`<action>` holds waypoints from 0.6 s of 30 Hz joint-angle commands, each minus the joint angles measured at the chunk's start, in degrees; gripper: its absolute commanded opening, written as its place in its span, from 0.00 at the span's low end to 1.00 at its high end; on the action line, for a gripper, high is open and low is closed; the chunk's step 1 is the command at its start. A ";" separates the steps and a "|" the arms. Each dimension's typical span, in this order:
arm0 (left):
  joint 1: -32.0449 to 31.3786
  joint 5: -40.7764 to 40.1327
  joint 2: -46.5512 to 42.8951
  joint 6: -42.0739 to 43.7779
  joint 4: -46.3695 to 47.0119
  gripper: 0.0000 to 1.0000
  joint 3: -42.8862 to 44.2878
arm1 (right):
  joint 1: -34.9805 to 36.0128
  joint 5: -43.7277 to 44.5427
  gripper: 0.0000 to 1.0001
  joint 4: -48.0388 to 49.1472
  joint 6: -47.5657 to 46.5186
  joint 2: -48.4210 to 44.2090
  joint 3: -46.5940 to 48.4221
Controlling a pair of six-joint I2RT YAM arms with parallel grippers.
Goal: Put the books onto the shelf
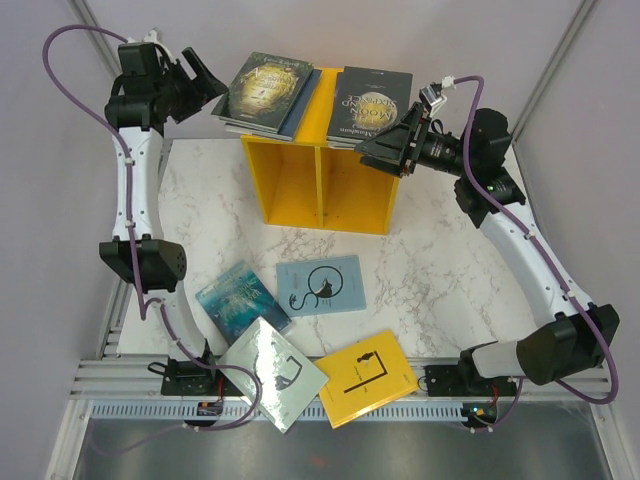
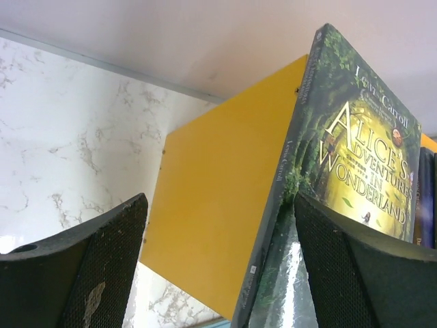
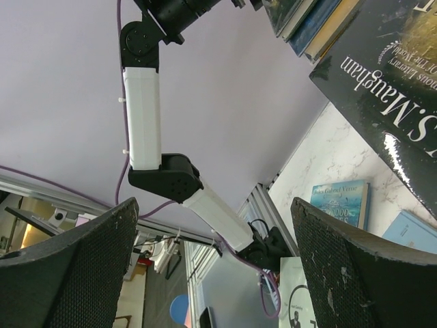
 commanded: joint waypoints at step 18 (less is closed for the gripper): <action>-0.04 -7.84 4.64 1.46 4.18 0.90 1.70 | -0.21 -1.16 0.94 -0.61 -2.03 3.04 2.28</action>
